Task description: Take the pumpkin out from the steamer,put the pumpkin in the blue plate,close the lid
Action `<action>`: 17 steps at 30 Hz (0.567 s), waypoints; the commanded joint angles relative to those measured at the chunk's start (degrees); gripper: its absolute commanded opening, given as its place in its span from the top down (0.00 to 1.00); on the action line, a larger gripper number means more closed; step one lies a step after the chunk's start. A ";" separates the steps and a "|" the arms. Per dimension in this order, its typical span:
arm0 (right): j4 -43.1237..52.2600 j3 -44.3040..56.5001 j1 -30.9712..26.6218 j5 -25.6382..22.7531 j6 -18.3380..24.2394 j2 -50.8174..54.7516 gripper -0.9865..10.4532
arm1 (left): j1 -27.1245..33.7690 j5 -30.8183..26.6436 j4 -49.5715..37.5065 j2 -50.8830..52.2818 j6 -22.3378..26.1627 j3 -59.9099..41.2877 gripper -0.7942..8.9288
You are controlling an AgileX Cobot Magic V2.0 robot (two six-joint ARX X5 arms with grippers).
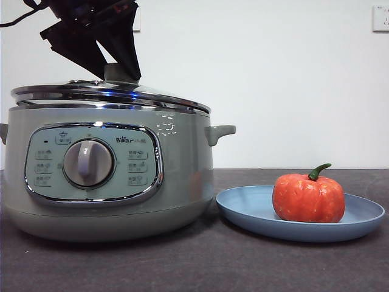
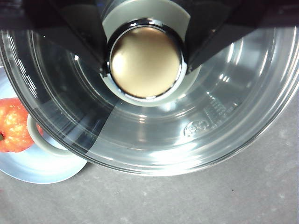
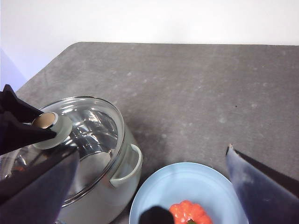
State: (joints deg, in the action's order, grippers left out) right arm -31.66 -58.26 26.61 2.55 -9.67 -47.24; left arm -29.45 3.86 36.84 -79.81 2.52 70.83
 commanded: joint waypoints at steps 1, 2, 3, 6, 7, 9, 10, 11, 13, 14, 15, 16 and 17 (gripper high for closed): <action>0.39 -0.09 0.07 -0.15 -0.39 0.00 0.42 | -0.22 0.85 -1.07 0.07 0.26 0.87 0.93; 0.39 -0.09 0.07 -0.15 -0.39 0.00 0.42 | -0.22 0.81 -0.74 0.07 0.28 0.87 0.93; 0.39 -0.09 0.07 -0.15 -0.39 0.00 0.42 | -0.22 0.76 -0.50 0.07 0.28 0.87 0.93; 0.39 -0.09 0.07 -0.13 -0.39 0.00 0.42 | -0.22 0.74 0.35 0.07 0.33 0.87 0.93; 0.37 -0.09 0.07 -0.13 -0.39 0.00 0.42 | -0.22 0.70 0.57 0.07 0.35 0.87 0.93; 0.37 -0.09 0.07 -0.13 -0.39 0.00 0.42 | -0.22 0.72 0.81 0.07 0.55 0.87 0.93; 0.37 -0.09 0.07 -0.13 -0.39 0.00 0.42 | -0.22 0.72 0.90 0.07 0.52 0.87 0.93; 0.37 -0.09 0.07 -0.13 -0.39 0.00 0.42 | -0.22 0.72 0.94 0.07 0.52 0.87 0.93; 0.35 -0.09 0.07 -0.11 -0.42 0.00 0.42 | -0.22 0.70 0.94 0.07 0.52 0.87 0.92; 0.35 -0.09 0.07 -0.11 -0.42 0.00 0.42 | -0.22 0.70 0.92 0.07 0.52 0.87 0.92; 0.35 -0.09 0.07 -0.09 -0.42 0.00 0.42 | -0.22 0.70 0.92 0.07 0.52 0.87 0.92; 0.35 -0.09 0.07 -0.07 -0.42 0.00 0.42 | -0.22 0.70 0.92 0.07 0.55 0.87 0.92; 0.35 -0.09 0.07 -0.07 -0.42 0.00 0.42 | -0.22 0.70 0.94 0.07 0.55 0.87 0.91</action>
State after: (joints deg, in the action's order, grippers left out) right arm -31.66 -58.26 26.61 2.55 -9.67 -47.24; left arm -29.43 3.84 38.52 -79.81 2.52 70.83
